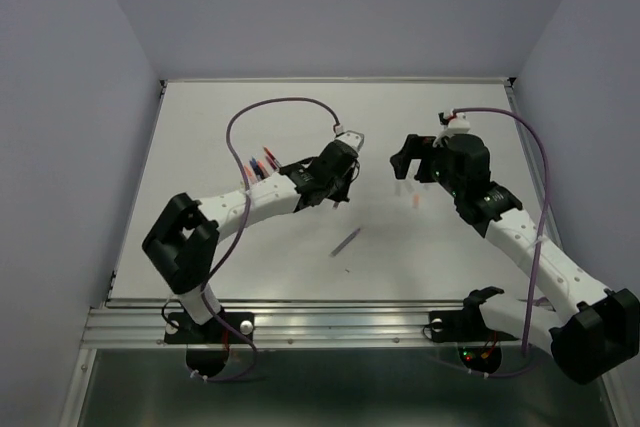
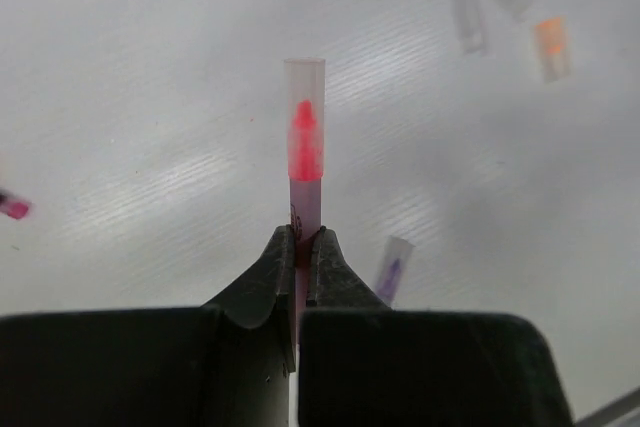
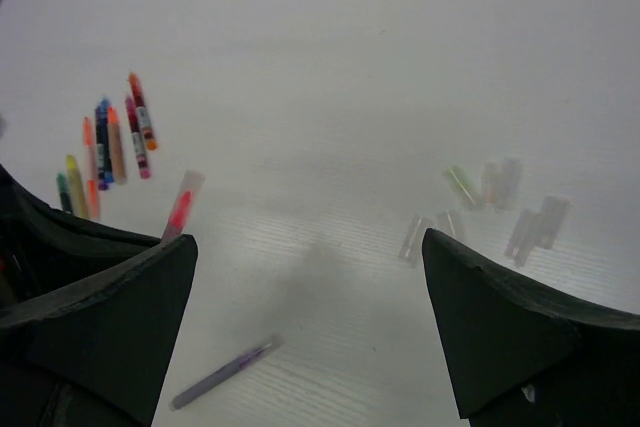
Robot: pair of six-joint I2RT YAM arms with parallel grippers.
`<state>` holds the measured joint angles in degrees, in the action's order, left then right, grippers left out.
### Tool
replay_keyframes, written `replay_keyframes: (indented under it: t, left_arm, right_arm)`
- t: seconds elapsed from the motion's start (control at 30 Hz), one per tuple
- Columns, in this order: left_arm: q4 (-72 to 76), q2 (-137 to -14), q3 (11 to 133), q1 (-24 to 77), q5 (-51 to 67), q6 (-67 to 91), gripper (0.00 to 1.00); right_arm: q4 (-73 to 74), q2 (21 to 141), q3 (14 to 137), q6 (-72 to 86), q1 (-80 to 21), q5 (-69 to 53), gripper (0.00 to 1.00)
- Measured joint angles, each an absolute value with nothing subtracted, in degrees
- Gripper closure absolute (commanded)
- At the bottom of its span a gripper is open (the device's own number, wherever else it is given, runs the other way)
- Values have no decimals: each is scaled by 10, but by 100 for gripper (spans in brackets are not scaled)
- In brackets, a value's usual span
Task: Open the pen caps
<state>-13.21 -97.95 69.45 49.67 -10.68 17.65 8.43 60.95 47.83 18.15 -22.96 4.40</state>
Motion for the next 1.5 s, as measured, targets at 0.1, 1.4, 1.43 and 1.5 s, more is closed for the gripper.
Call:
replay_keyframes:
  t: [0.1, 1.4, 1.43, 1.5]
  left_arm:
    - [-72, -891, 672, 498, -70, 170, 100]
    - [66, -801, 600, 498, 45, 170, 100]
    - [68, -801, 600, 498, 45, 171, 100]
    - [71, -801, 600, 498, 45, 171, 100]
  right_arm:
    - [59, 599, 478, 189, -230, 1, 0]
    - [-181, 707, 468, 394, -230, -275, 48]
    - [-181, 708, 468, 395, -230, -275, 50]
    - [-181, 710, 468, 398, -230, -275, 59]
